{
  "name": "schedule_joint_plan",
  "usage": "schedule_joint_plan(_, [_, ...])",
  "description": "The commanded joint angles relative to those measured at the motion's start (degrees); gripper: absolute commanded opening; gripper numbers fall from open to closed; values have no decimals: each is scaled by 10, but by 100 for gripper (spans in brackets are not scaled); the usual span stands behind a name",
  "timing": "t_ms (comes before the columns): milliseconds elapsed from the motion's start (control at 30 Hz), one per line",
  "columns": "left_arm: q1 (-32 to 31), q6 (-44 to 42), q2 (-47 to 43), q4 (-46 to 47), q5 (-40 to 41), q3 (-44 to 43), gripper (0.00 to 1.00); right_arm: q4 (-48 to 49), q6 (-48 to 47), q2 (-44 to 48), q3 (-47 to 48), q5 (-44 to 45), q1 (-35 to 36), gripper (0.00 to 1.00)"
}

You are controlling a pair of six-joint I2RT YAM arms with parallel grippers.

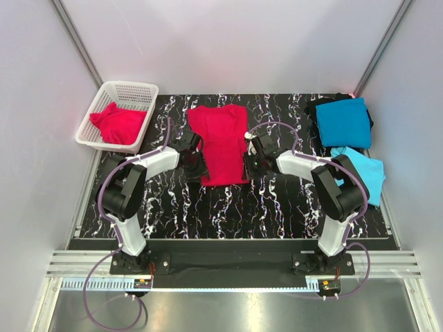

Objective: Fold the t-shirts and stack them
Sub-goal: Fold the tshirt

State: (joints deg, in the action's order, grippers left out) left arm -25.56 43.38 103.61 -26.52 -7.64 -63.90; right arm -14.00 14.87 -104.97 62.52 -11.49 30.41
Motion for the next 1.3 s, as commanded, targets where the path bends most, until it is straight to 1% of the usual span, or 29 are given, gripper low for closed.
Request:
schedule_joint_plan(0, [-2, 2, -22, 2, -28, 7, 44, 38, 15, 0, -10, -35, 3, 32])
schedule_joint_plan(100, [-5, 14, -43, -21, -23, 12, 42, 38, 16, 5, -15, -28, 3, 32])
schedule_joint_plan(200, [-5, 17, -67, -29, 5, 27, 43, 37, 14, 3, -14, -26, 3, 32])
schedule_joint_plan(267, [-5, 16, -66, -35, 4, 27, 42, 38, 15, -5, -11, -27, 3, 32])
schedule_joint_plan(367, [-5, 18, -63, -37, 1, 26, 40, 41, 17, -16, -7, -28, 3, 29])
schedule_joint_plan(467, [-5, 17, -62, -39, 0, 26, 37, 45, 22, -17, -10, -34, 3, 13])
schedule_joint_plan(500, [-5, 17, -62, -39, 1, 26, 34, 45, 24, -16, -13, -33, 3, 8])
schedule_joint_plan(533, [-5, 16, -63, -41, 1, 25, 30, 45, 25, -13, -15, -33, 3, 0])
schedule_joint_plan(567, [-5, 16, -64, -42, 1, 24, 28, 45, 25, -9, -17, -33, 3, 0])
schedule_joint_plan(700, [-6, 15, -55, -41, 2, 22, 1, 45, 29, 7, -33, -21, 3, 0])
schedule_joint_plan(967, [-13, 14, -66, -42, 5, 31, 0, 31, 38, 55, -60, -18, 4, 0])
schedule_joint_plan(1100, [-22, 13, -99, -50, 17, 52, 0, 4, 50, 93, -73, 0, 18, 0])
schedule_joint_plan(1267, [-35, 24, -171, -66, 41, 98, 0, -29, 75, 163, -105, 30, 67, 0])
